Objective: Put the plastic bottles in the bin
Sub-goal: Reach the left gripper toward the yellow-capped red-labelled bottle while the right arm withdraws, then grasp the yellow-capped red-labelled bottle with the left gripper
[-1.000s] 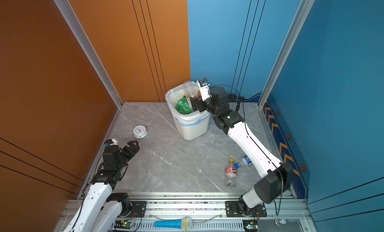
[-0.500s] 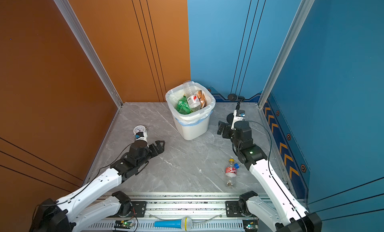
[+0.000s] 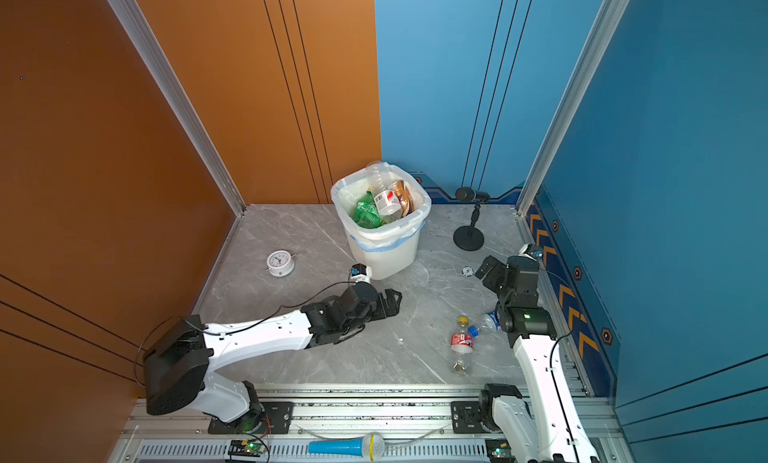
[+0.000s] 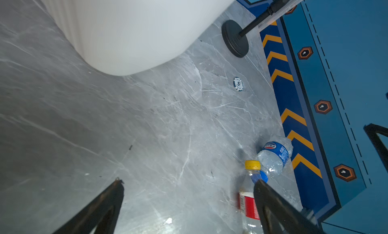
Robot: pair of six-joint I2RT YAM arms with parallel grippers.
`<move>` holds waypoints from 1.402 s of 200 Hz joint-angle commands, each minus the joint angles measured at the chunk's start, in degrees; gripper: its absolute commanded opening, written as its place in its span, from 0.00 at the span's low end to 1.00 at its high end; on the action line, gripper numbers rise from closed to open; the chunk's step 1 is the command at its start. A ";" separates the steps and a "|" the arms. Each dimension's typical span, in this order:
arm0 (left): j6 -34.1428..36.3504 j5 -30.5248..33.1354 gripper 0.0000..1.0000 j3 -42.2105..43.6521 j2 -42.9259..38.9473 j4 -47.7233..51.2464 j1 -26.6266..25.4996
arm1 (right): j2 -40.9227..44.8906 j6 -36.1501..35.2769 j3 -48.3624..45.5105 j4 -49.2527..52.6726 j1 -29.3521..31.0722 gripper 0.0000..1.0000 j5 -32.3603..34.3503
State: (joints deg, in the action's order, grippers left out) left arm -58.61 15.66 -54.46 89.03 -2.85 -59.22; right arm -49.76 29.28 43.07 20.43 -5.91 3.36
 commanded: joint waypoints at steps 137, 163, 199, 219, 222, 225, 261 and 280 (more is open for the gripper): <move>-2.04 -11.26 0.98 -29.30 24.69 17.00 -15.95 | 8.20 1.84 -9.13 -2.90 -8.22 1.00 -8.97; -1.07 -12.42 0.99 -34.12 28.13 20.69 -16.81 | 8.60 1.56 -9.27 -2.85 -8.32 1.00 -9.45; -1.48 -14.84 0.97 -37.13 31.48 21.68 -16.55 | 9.20 1.50 -9.50 -2.93 -8.39 1.00 -10.24; -1.42 -15.58 0.96 -39.15 33.41 23.43 -16.29 | 9.91 1.48 -9.96 -2.85 -8.42 1.00 -10.20; -1.38 -15.76 0.96 -39.63 33.85 23.63 -16.20 | 9.98 1.48 -10.06 -2.85 -8.49 1.00 -10.21; -1.48 -16.11 0.96 -40.05 34.29 23.94 -16.14 | 10.06 1.53 -10.15 -2.85 -8.42 1.00 -10.21; -2.45 -20.08 0.95 -43.72 38.66 24.83 -15.46 | 10.51 1.48 -10.57 -2.79 -8.43 1.00 -10.47; -2.94 -20.56 0.95 -44.75 39.75 25.70 -15.11 | 10.56 1.48 -10.55 -2.93 -8.46 1.00 -10.52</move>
State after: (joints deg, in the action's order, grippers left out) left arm -60.97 -2.22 -96.99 127.13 19.55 -75.02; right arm -39.83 30.96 33.19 18.41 -13.96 -6.09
